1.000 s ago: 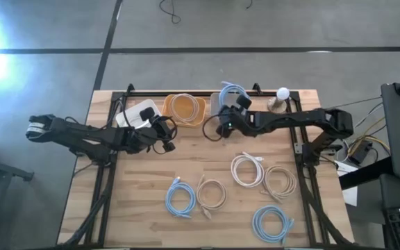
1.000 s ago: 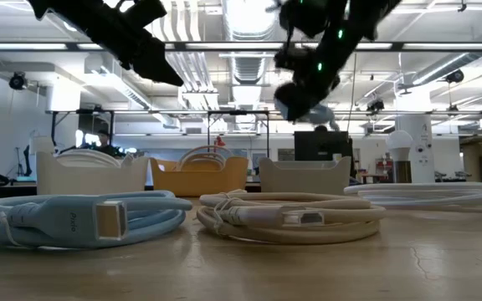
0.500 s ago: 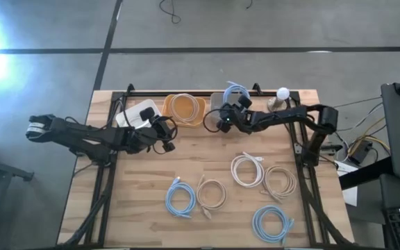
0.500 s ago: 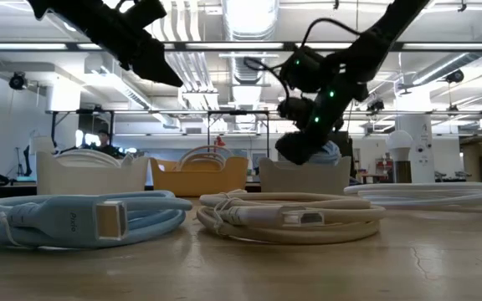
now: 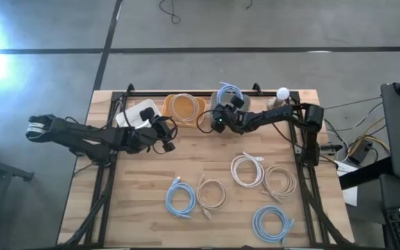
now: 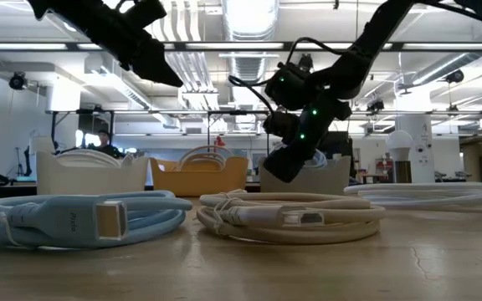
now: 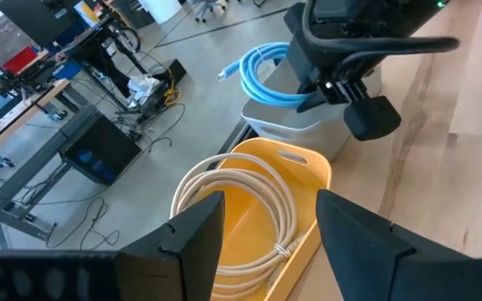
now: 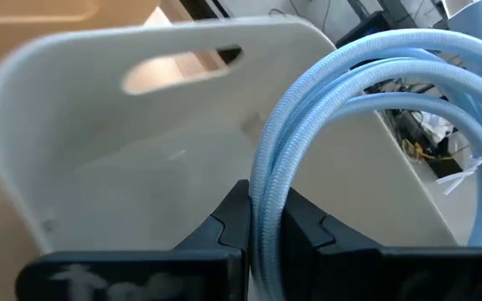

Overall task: Pick & Place USB Port
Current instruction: Put the top blue display cable into the gray bin

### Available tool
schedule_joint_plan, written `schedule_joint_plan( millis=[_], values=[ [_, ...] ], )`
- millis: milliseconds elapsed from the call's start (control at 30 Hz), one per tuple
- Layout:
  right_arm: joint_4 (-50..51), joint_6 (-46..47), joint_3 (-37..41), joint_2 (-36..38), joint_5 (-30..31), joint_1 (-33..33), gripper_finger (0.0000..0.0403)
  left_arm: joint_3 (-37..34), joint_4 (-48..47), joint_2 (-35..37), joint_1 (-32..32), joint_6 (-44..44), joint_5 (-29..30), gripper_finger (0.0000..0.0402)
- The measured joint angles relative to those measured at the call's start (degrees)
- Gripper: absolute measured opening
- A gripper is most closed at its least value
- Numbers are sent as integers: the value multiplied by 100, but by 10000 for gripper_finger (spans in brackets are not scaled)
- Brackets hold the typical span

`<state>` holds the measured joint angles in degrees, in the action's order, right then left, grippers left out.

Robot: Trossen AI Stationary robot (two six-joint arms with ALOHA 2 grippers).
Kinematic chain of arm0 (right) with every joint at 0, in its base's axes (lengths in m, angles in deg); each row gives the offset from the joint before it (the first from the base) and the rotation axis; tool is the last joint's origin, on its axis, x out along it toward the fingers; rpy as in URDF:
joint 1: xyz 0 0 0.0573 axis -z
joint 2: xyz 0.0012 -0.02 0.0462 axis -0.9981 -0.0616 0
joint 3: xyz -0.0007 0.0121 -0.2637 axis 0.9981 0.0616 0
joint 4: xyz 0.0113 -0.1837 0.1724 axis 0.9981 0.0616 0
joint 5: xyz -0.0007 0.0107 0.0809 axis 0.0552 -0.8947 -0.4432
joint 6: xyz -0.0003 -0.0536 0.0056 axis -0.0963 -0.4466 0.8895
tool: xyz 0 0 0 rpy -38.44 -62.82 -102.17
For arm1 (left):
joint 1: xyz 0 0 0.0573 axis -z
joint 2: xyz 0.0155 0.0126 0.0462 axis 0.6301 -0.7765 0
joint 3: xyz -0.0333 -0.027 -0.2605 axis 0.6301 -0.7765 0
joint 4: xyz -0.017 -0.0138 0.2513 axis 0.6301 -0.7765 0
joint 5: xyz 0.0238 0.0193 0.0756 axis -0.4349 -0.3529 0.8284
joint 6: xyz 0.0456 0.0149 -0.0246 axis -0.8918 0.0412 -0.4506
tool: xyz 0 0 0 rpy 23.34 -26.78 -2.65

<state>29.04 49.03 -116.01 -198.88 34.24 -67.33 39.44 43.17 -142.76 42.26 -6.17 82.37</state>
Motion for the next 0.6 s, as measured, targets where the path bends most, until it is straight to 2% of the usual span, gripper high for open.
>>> schedule_joint_plan(
  millis=[600],
  values=[
    [464, 184, -63, 501, -173, 0, 121, 0, -50, -2, 0, -7, 2, 204]
  ],
)
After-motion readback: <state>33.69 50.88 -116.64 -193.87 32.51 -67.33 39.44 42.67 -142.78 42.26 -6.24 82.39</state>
